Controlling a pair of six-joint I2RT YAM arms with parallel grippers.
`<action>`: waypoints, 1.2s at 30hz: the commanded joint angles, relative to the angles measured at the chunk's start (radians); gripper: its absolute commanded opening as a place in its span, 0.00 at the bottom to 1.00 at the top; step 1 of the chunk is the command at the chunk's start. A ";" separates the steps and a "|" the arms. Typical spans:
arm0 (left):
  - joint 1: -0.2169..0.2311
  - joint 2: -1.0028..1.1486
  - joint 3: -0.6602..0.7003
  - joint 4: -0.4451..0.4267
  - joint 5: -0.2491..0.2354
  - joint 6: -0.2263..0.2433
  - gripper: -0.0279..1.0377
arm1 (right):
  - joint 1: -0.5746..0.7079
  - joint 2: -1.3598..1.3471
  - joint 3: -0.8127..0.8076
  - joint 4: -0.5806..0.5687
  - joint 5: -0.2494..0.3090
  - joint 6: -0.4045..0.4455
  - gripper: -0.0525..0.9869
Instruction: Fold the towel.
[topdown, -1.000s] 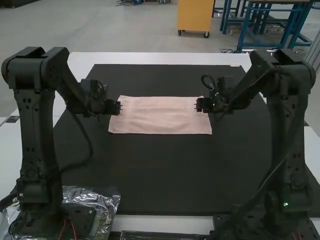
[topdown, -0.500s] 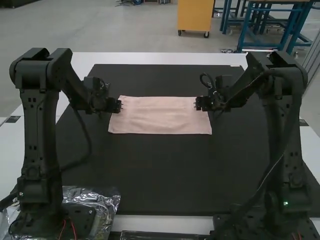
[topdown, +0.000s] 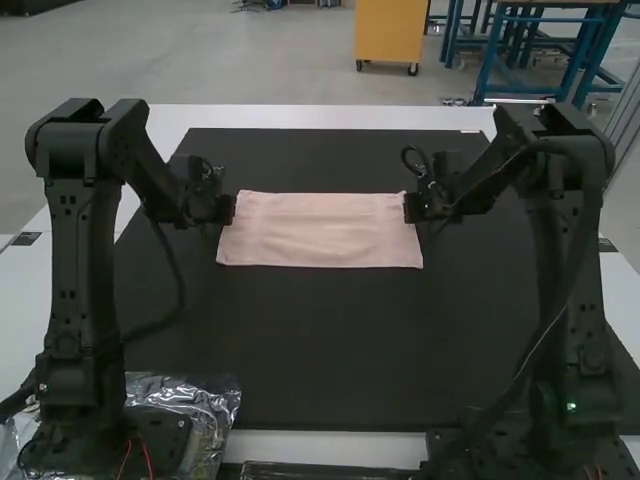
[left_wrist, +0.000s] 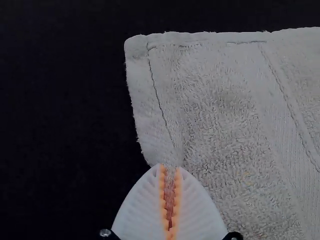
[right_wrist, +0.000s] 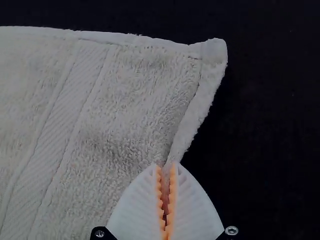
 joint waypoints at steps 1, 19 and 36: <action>0.027 -0.016 0.027 0.020 -0.007 0.007 0.05 | -0.033 0.001 0.003 -0.005 -0.005 0.006 0.03; 0.041 -0.228 -0.047 -0.084 0.075 0.007 0.05 | -0.064 -0.256 -0.113 -0.035 -0.064 0.042 0.03; 0.078 -0.407 -0.266 -0.158 0.079 0.093 0.05 | -0.061 -0.470 -0.374 -0.087 -0.130 0.052 0.03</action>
